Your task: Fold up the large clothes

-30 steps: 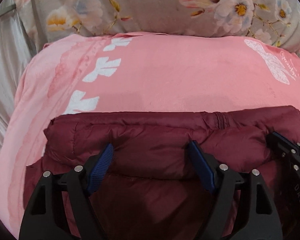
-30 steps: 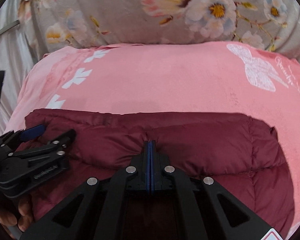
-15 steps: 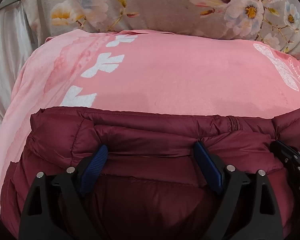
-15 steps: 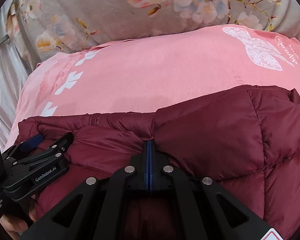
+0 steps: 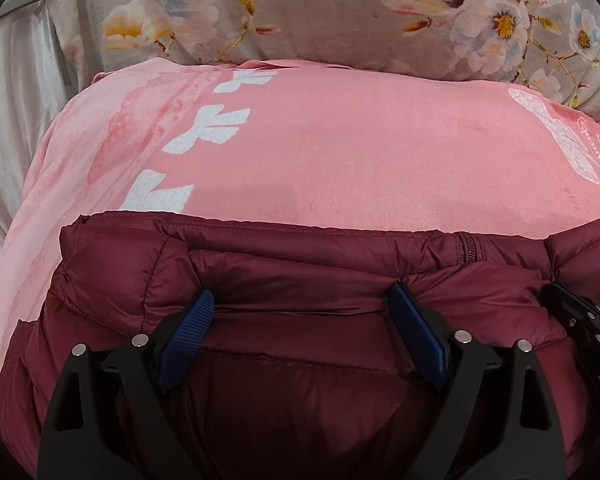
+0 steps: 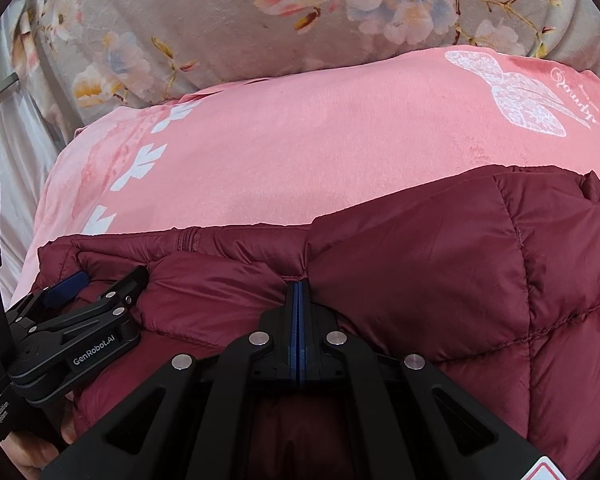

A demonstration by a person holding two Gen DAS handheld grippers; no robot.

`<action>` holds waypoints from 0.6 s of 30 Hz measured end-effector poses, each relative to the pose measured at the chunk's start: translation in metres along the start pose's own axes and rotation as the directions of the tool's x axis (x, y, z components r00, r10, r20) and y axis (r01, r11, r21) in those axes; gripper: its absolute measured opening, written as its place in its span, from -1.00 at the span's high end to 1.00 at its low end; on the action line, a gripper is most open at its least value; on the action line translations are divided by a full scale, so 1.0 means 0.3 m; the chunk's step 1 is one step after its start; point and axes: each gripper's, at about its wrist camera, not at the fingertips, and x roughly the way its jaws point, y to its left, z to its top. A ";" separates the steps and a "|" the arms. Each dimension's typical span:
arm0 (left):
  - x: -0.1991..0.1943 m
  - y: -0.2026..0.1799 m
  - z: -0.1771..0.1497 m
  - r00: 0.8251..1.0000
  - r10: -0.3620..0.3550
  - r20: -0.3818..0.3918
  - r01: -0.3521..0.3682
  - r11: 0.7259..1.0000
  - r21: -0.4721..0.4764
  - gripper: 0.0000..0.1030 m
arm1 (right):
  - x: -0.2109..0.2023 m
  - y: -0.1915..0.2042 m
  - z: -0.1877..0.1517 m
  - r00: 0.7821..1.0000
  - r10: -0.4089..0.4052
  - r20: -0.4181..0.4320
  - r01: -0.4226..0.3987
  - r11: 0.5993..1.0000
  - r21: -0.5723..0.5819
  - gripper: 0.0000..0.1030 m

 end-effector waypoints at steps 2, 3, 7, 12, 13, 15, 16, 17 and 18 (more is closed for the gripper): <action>0.001 0.001 0.000 1.000 -0.001 0.000 0.001 1.000 0.000 -0.69 | -0.001 0.002 0.000 1.000 -0.001 0.000 0.001 1.000 -0.001 1.00; 0.001 0.001 0.000 1.000 -0.001 0.000 0.001 1.000 0.000 -0.69 | 0.000 0.001 0.000 1.000 -0.001 0.000 0.001 1.000 -0.001 1.00; 0.002 0.000 -0.001 1.000 0.003 -0.001 -0.003 1.000 0.000 -0.69 | 0.002 -0.003 -0.001 1.000 0.003 -0.001 -0.003 1.000 0.003 1.00; -0.006 0.015 0.002 0.999 -0.037 0.000 0.037 0.999 -0.024 -0.70 | -0.017 -0.022 0.004 1.000 0.024 0.010 -0.024 0.999 0.025 1.00; -0.016 0.036 0.006 0.997 -0.077 0.000 0.077 0.996 -0.042 -0.69 | -0.043 -0.029 0.008 1.000 0.008 0.025 -0.008 1.000 0.027 1.00; -0.053 0.102 0.015 0.993 -0.117 0.008 0.117 0.990 -0.084 -0.69 | -0.117 -0.048 0.026 0.995 -0.059 0.079 0.058 0.998 0.013 1.00; -0.071 0.130 0.021 0.994 -0.111 0.017 0.112 0.988 -0.102 -0.69 | -0.146 -0.062 0.035 0.991 -0.093 0.101 0.092 0.996 0.014 1.00; -0.089 0.167 0.030 0.994 -0.108 0.029 0.111 0.986 -0.125 -0.69 | -0.167 -0.080 0.045 0.986 -0.120 0.114 0.118 0.993 0.020 1.00; -0.105 0.219 0.045 0.994 -0.102 0.040 0.107 0.981 -0.159 -0.70 | -0.187 -0.119 0.058 0.980 -0.158 0.125 0.154 0.987 0.040 1.00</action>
